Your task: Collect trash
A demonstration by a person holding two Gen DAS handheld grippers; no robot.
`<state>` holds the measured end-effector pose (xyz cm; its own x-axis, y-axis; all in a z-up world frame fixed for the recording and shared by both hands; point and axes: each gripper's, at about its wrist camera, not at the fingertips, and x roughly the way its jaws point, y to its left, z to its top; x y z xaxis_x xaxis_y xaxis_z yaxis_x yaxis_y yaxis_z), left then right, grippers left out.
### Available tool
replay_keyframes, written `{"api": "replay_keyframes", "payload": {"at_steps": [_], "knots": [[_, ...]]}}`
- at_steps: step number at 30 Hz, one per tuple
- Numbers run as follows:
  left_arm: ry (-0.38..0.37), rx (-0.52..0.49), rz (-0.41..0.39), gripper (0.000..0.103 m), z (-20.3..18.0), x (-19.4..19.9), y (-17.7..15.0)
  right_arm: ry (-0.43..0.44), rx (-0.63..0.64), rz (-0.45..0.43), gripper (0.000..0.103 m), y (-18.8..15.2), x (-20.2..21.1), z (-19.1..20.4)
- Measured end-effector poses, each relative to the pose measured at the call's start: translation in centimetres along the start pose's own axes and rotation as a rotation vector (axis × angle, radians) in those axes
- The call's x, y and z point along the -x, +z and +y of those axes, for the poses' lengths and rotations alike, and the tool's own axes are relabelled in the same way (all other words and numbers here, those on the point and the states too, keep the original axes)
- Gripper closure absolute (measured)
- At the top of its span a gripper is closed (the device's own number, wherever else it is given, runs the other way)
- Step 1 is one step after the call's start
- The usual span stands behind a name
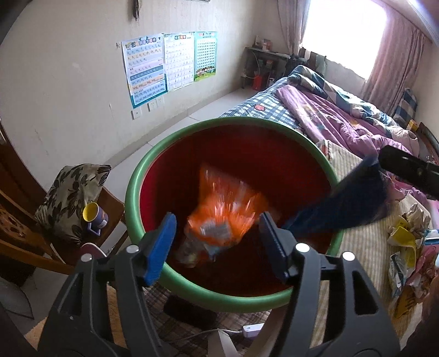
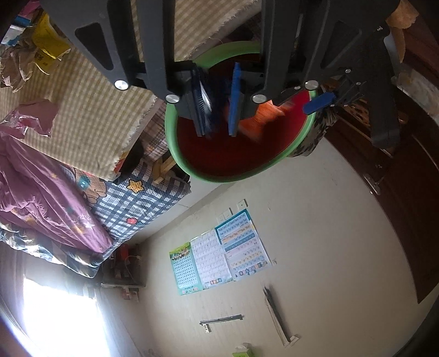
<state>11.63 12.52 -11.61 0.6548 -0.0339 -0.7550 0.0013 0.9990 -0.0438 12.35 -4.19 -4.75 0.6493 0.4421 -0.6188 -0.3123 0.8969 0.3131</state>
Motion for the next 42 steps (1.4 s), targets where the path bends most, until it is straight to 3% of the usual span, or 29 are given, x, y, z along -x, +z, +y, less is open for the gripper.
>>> {"api": "replay_keyframes", "payload": {"at_steps": [2,13,22,27,33,39,42], "knots": [[0.002,0.006,-0.005,0.037,0.2,0.1,0.1,-0.005,0.002,-0.012,0.071,-0.1,0.3,-0.1],[0.017,0.019,-0.075,0.037,-0.1,1.7,0.3,-0.020,-0.004,-0.078,0.070,-0.4,4.4,-0.8],[0.013,0.046,-0.137,0.037,-2.1,5.7,-0.6,-0.072,-0.033,-0.131,0.066,-2.3,10.5,-4.1],[-0.074,0.013,-0.135,0.037,-5.9,7.3,-1.5,-0.145,-0.072,-0.143,0.066,-4.0,13.8,-7.4],[-0.176,-0.058,-0.097,0.037,-10.4,7.7,-3.1,-0.300,-0.135,-0.138,0.066,-7.5,17.7,-12.8],[-0.345,-0.108,0.003,0.037,-15.2,6.8,-4.8,-0.387,-0.250,-0.112,0.065,-11.3,20.5,-17.4],[-0.385,-0.135,0.076,0.037,-17.6,5.1,-6.0,-0.396,-0.279,-0.106,0.065,-12.4,21.3,-18.3]]}}
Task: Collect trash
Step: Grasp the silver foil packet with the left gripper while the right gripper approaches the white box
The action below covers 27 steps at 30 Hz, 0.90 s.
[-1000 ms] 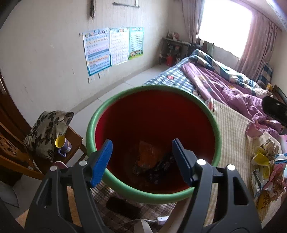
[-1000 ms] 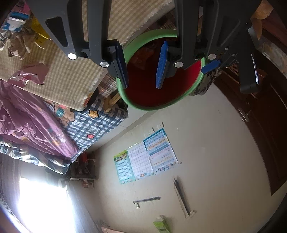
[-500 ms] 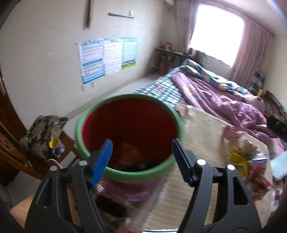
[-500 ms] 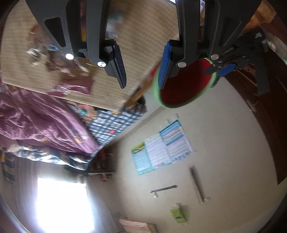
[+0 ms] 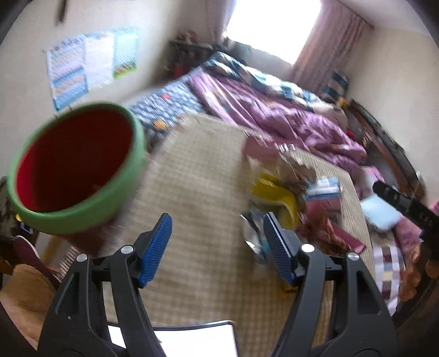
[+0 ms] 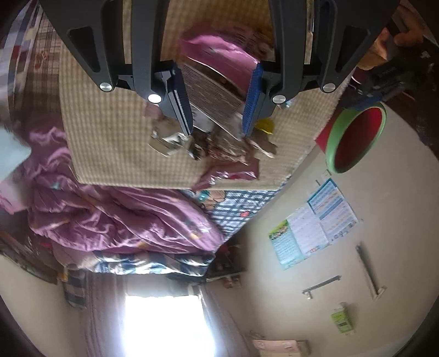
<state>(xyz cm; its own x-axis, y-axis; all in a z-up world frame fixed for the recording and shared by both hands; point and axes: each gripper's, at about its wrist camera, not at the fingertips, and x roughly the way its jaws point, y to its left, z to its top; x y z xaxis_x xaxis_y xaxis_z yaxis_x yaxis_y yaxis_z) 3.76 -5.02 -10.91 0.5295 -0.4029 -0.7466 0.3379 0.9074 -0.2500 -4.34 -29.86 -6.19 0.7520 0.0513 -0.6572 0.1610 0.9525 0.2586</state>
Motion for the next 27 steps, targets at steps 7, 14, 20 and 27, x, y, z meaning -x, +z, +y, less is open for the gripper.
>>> {"api": "replay_keyframes", "payload": {"at_steps": [7,14,20,27], "knots": [[-0.081,0.015,0.164,0.050,-2.3,-5.5,-1.8,0.007,-0.020,0.019,0.065,-0.7,0.7,-1.8],[-0.106,0.043,0.241,0.070,-2.4,-8.0,-2.5,0.060,-0.026,0.082,0.065,-0.8,-0.7,-2.5],[-0.087,0.044,0.205,0.088,-2.0,-6.8,-2.3,0.090,0.043,0.151,0.065,-0.7,-2.6,-2.2],[-0.039,0.066,0.186,0.088,-0.3,-6.1,-1.8,0.104,0.117,0.201,0.058,-0.8,-4.1,-2.0]]}}
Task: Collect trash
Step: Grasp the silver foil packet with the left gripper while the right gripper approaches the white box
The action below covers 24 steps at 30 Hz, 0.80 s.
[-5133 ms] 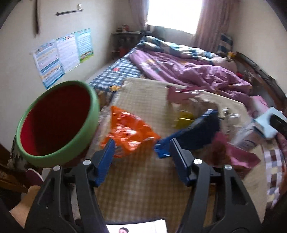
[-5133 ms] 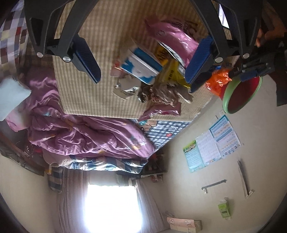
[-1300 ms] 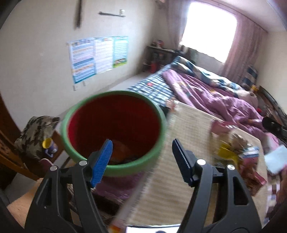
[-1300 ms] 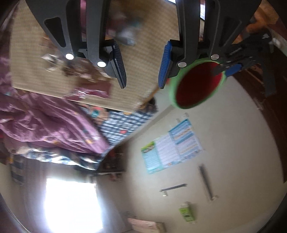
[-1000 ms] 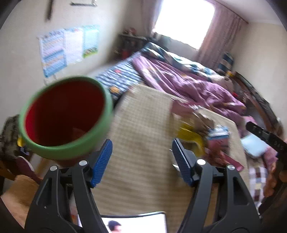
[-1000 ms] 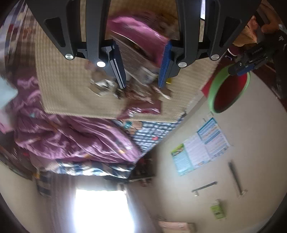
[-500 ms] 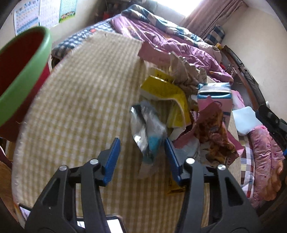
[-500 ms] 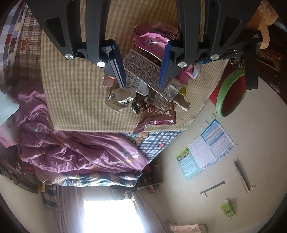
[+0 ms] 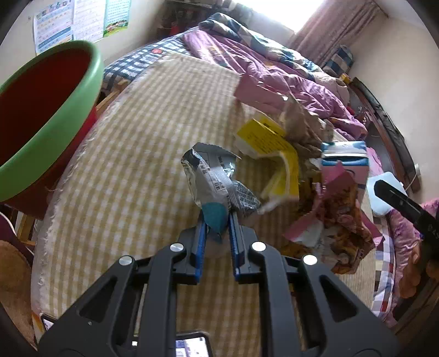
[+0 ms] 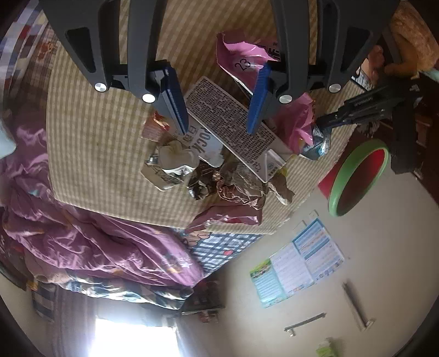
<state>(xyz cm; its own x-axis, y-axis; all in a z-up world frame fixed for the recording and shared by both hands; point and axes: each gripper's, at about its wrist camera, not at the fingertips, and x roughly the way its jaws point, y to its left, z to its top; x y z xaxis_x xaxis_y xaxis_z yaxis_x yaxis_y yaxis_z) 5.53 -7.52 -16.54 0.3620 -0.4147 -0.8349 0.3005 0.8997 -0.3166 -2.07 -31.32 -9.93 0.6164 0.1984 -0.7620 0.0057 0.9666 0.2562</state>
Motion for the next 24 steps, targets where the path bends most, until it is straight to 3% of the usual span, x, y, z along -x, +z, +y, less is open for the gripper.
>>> {"api": "replay_keyframes", "payload": {"at_steps": [5,12,24], "knots": [[0.017,0.023,0.001,0.088,0.8,0.0,0.2,0.016,0.061,0.015,0.050,0.4,-0.8,0.6],[0.014,0.020,0.003,0.087,0.8,-0.2,0.1,0.067,0.089,0.058,0.046,0.5,-2.2,0.6],[0.012,0.032,-0.011,0.083,1.4,-0.1,0.1,0.093,0.146,0.039,0.046,0.8,-1.7,2.3]]}}
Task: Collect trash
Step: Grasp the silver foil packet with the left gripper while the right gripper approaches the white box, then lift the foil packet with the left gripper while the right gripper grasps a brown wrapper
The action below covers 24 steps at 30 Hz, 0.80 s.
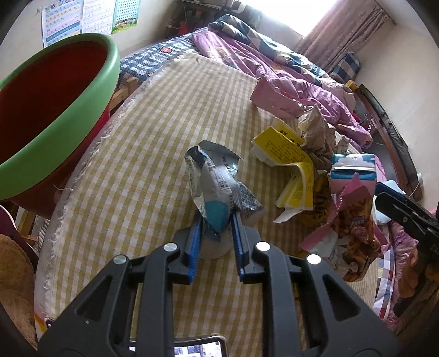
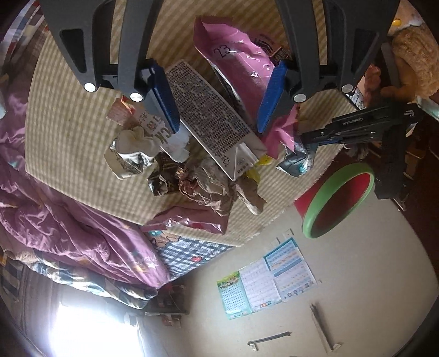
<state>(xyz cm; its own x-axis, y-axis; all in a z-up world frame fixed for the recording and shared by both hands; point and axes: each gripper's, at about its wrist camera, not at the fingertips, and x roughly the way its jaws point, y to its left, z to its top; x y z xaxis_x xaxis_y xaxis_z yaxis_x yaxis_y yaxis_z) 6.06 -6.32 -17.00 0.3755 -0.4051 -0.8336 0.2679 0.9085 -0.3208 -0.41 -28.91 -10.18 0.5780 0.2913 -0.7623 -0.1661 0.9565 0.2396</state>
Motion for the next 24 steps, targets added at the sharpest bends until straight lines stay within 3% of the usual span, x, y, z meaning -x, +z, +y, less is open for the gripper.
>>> {"api": "replay_keyframes", "payload": {"at_steps": [3,7,12,20,24], "knots": [[-0.003,0.007,-0.006,0.083,0.2,0.2,0.2,-0.023,0.014,0.007,0.046,0.1,-0.4,-0.1],[-0.008,0.020,-0.022,0.068,0.4,0.6,0.1,-0.018,0.012,0.020,0.046,0.0,-0.8,-0.5],[-0.012,0.038,-0.030,0.058,0.6,0.8,0.2,-0.020,0.023,0.031,0.044,-0.2,-1.1,-0.5],[-0.016,0.029,0.000,0.058,0.1,-0.6,1.0,-0.073,0.041,0.058,0.043,0.0,-2.4,-0.6],[-0.049,0.032,0.008,0.074,0.1,-0.7,1.1,-0.083,0.042,0.055,0.051,-0.1,-2.3,-0.7]]}}
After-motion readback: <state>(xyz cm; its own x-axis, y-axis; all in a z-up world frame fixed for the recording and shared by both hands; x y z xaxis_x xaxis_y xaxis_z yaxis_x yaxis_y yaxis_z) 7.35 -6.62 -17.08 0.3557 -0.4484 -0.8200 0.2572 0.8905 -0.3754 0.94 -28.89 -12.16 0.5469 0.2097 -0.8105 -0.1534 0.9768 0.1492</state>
